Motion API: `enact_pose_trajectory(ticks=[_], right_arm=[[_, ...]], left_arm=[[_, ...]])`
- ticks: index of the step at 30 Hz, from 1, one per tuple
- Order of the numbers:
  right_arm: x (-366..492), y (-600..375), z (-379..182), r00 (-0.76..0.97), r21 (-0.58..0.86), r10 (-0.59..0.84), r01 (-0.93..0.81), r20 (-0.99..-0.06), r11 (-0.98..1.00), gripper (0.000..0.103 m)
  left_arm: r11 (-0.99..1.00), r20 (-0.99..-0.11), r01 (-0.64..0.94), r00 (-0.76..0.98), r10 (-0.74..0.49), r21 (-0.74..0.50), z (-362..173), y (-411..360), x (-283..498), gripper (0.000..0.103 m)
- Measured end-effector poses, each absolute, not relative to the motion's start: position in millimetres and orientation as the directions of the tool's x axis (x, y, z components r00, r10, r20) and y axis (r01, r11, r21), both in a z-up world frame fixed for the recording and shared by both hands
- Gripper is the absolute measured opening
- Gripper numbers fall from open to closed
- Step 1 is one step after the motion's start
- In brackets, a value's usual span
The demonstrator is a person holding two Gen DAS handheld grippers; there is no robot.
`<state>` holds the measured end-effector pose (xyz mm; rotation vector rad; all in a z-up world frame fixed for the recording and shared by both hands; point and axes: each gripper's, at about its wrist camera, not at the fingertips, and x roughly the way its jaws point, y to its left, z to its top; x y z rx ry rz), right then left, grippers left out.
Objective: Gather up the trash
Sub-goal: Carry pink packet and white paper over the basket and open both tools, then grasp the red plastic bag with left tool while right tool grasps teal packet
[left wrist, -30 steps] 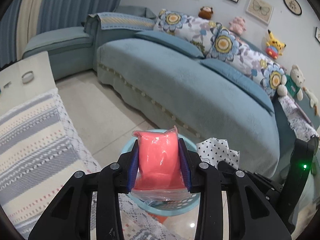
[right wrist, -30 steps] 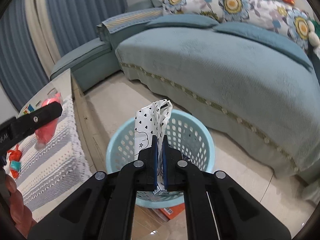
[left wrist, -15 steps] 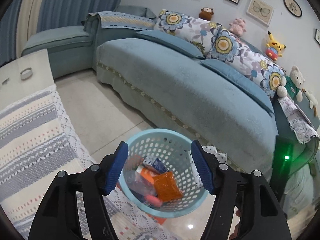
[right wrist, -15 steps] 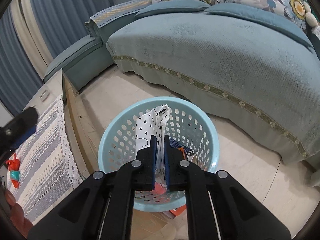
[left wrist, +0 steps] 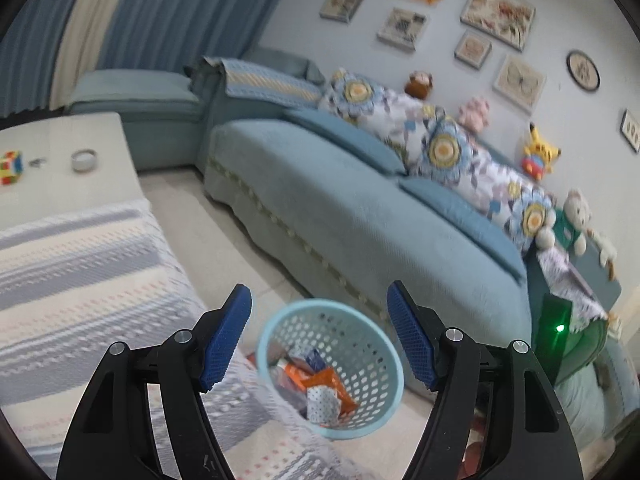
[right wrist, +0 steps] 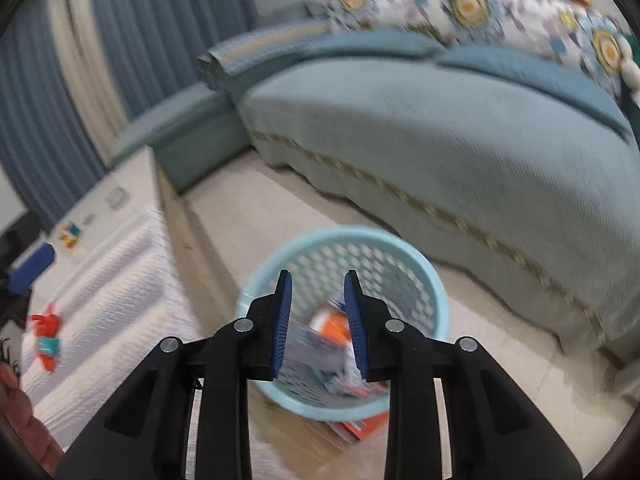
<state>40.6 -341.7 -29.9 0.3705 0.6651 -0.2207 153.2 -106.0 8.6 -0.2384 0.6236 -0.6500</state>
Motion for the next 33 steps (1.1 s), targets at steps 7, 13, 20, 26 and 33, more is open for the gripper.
enact_pose_trajectory(ticks=[7,13,20,26,33], right_arm=[[53,-257,22,0.846,0.292,0.052,0.125,-0.531,0.948,0.039],[85,-147,40,0.828,0.241,0.22,-0.106,-0.516,0.965,0.041],[110,-46,28,0.777,0.191,0.34,-0.281,-0.531,0.941,0.041],[134,27,-5,0.69,0.193,0.449,-0.419,-0.568,0.887,0.041],[152,101,-68,0.537,0.184,0.532,-0.57,-0.655,0.801,0.041]], left_arm=[[0.866,-0.423,0.35,0.766,-0.484,-0.356,40,7,130,0.069],[0.93,-0.458,0.1,0.848,-0.266,-0.355,40,132,125,0.069],[0.954,-0.545,-0.131,0.837,-0.039,-0.269,10,236,131,0.065],[0.892,-0.611,-0.144,0.774,-0.168,-0.427,-29,283,164,0.078],[0.807,-0.671,-0.227,0.694,-0.259,-0.546,-88,297,208,0.078]])
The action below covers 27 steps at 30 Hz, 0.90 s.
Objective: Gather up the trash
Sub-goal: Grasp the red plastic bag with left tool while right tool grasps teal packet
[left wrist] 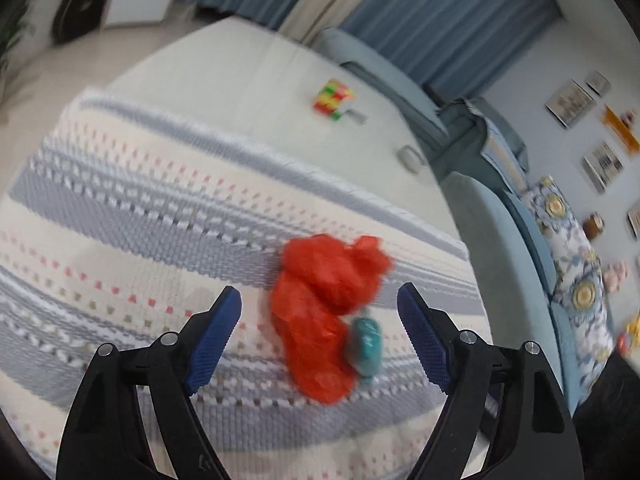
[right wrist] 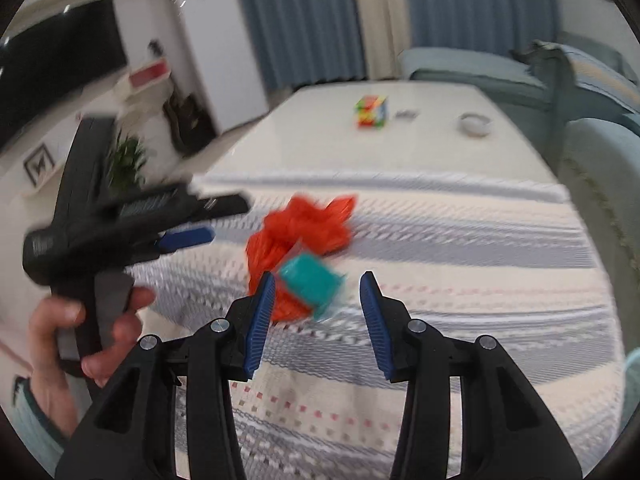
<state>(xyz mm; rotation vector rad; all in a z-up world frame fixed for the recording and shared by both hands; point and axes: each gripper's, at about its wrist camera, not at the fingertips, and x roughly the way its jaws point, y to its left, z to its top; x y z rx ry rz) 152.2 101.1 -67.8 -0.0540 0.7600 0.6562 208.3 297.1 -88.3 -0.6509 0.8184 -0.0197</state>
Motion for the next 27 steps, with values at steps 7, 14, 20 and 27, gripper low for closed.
enact_pose_trajectory(ticks=[7,14,20,27], right_arm=[[178,132,-102,0.532,0.187,0.519,-0.555,-0.669,0.81,0.046],[204,146,-110,0.447,0.228,0.523,-0.561,-0.725,0.796,0.069],[202,137,-115,0.436,0.25,0.516,-0.533,-0.737,0.808,0.049],[179,88,-103,0.497,0.225,0.474,-0.481,-0.727,0.848,0.045]], left_arm=[[0.78,-0.659,-0.191,0.672,-0.338,-0.595,-114,303,234,0.078],[0.771,-0.675,-0.19,0.634,-0.377,-0.608,-131,302,255,0.075],[0.777,-0.682,-0.189,0.628,-0.375,-0.601,-133,305,251,0.068],[0.821,-0.706,-0.154,0.61,-0.358,-0.55,-132,274,251,0.063]])
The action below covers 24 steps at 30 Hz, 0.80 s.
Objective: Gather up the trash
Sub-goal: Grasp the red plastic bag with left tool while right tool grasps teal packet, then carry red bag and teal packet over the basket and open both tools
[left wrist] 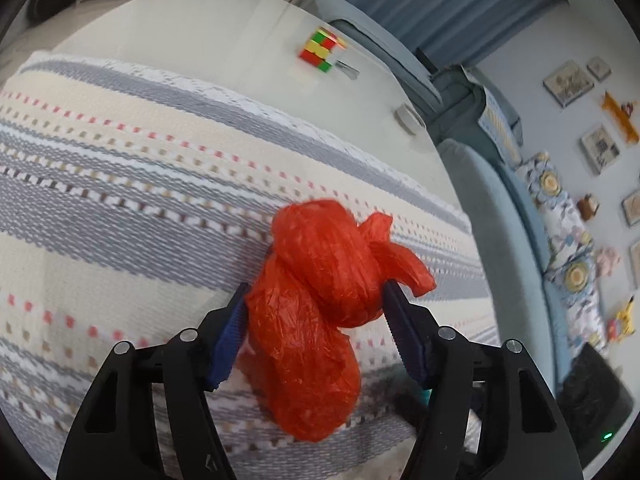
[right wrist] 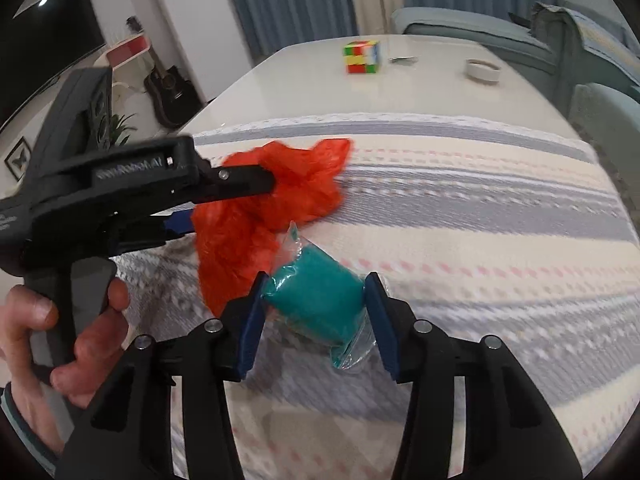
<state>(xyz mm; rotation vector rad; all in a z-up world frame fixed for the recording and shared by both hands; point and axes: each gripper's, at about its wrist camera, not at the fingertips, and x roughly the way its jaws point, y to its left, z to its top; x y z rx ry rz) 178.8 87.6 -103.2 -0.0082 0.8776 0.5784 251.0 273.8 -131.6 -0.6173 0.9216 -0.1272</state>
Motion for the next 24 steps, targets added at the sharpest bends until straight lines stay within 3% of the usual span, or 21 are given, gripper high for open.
enact_pose_trajectory(ticks=[1,4,7,18,24], right_arm=[[176,77,-99,0.507,0.223,0.468,-0.469,-0.724,0.854,0.045],[164,37,-83,0.552,0.215,0.443,-0.429,-0.706,0.877,0.045],[150,3,-62,0.609,0.191,0.41,-0.393,-0.679,0.899,0.045],[97,-155,23,0.796,0.171,0.272,-0.213,-0.541,0.962,0.044],[72,-257,42,0.844,0.174,0.135,-0.05,-0.519,0.983,0.044]], left_arm=[[0.831,-0.713,-0.152,0.609,-0.348,-0.535,-132,268,251,0.062],[0.862,-0.729,-0.141,0.609,-0.312,-0.487,-129,242,245,0.033],[0.898,-0.726,-0.129,0.642,-0.247,-0.42,-120,220,235,0.026],[0.898,-0.533,0.216,0.743,-0.405,-0.382,1,66,184,0.024],[0.856,-0.499,0.381,0.697,-0.515,-0.35,32,-44,167,0.024]])
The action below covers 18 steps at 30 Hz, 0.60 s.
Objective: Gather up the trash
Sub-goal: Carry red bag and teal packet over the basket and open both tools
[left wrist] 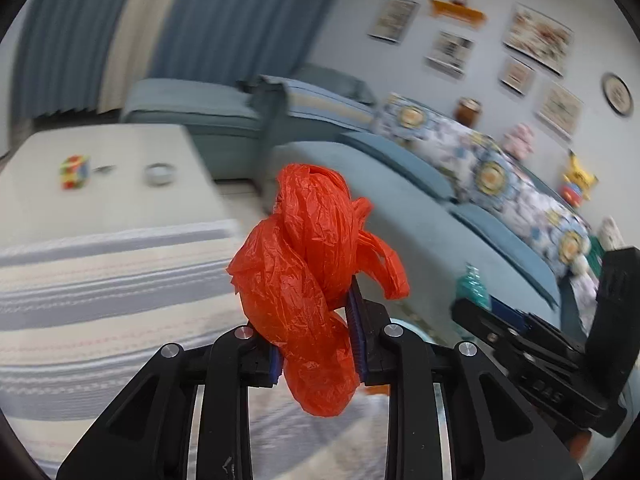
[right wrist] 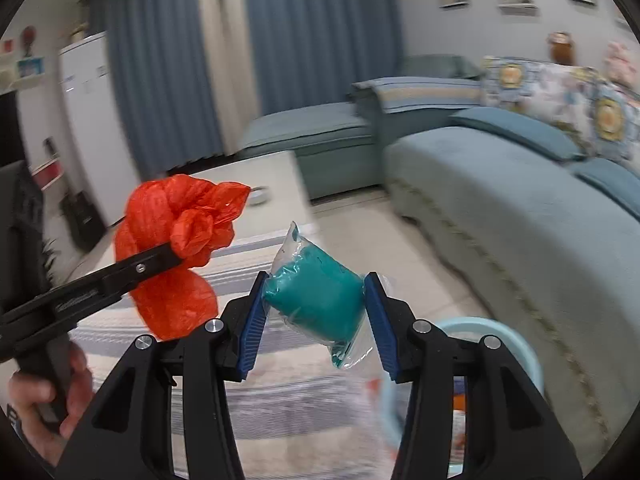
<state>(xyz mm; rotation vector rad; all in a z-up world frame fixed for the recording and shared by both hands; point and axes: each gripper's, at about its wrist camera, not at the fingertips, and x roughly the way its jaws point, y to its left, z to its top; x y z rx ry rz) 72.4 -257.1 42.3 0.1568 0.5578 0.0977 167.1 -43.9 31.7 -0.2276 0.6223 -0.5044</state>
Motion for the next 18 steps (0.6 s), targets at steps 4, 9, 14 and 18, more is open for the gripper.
enact_pose_trajectory(ticks=[4,9,14,18], right_arm=[[69,-318,26,0.823,0.201,0.054,0.073,-0.565,0.977,0.044],[71,-371,-23,0.758,0.208,-0.011,0.192,-0.652,0.959,0.044],[84,-402,-84,0.654,0.213,-0.028,0.287,-0.756,0.934,0.046],[94,-415,-118,0.591,0.219,-0.028,0.341,-0.806,0.914,0.047]], left_arm=[[0.829,-0.529,0.452,0.639,-0.558,-0.328,23,-111,164,0.024],[0.805,-0.606,0.494,0.544,-0.58,-0.327,-16,-183,170,0.024],[0.808,-0.694,0.493,0.458,-0.556,-0.322,-66,-216,182,0.025],[0.819,-0.746,0.491,0.417,-0.519,-0.296,-95,-224,191,0.032]])
